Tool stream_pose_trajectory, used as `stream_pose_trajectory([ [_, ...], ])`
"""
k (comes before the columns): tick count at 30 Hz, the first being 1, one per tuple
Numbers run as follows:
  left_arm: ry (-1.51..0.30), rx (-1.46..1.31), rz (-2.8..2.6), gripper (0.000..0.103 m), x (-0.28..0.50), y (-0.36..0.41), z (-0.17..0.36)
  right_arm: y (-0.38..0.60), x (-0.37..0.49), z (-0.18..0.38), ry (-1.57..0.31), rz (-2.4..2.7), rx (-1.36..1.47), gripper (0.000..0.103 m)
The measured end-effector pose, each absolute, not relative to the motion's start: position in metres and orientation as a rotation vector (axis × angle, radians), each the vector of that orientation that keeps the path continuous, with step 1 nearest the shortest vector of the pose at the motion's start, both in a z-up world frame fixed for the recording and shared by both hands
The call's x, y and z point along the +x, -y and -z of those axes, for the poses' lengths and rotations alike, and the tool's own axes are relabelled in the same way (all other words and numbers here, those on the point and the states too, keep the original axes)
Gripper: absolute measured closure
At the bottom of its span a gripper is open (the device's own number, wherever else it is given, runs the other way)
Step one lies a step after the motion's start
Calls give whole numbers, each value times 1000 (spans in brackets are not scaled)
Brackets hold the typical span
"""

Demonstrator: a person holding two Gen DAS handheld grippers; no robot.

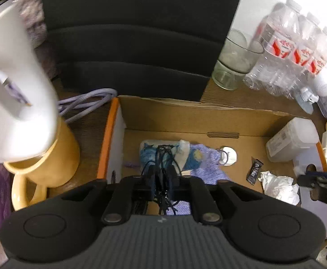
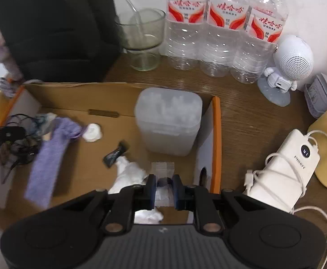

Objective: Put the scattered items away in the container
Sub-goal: 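Carry the earphones and sachet into the box and open both grippers, then withdraw both grippers from the box toward the table items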

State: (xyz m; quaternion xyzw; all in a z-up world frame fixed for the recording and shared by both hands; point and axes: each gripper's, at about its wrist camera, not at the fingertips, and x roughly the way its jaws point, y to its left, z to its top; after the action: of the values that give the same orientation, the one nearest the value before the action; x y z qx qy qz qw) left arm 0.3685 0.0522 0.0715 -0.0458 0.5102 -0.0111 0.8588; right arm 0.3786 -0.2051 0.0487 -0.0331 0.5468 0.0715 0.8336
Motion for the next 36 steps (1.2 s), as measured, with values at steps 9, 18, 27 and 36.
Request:
stream_pose_trajectory([
  [9,-1071,-65,30,13,369,-41,-103,211,388,-59,-1180,-118,8,61],
  [18,-1056,-3,-14,0,342,-20,-129,199,355,-103,-1116,-175,29,31],
  [27,-804,-40,-44,0,264,-10,-150,206,287,-138,-865,-232,125,23],
  [36,-476,-50,-37,0,185,2,-143,196,206,-132,-549,-202,82,22],
])
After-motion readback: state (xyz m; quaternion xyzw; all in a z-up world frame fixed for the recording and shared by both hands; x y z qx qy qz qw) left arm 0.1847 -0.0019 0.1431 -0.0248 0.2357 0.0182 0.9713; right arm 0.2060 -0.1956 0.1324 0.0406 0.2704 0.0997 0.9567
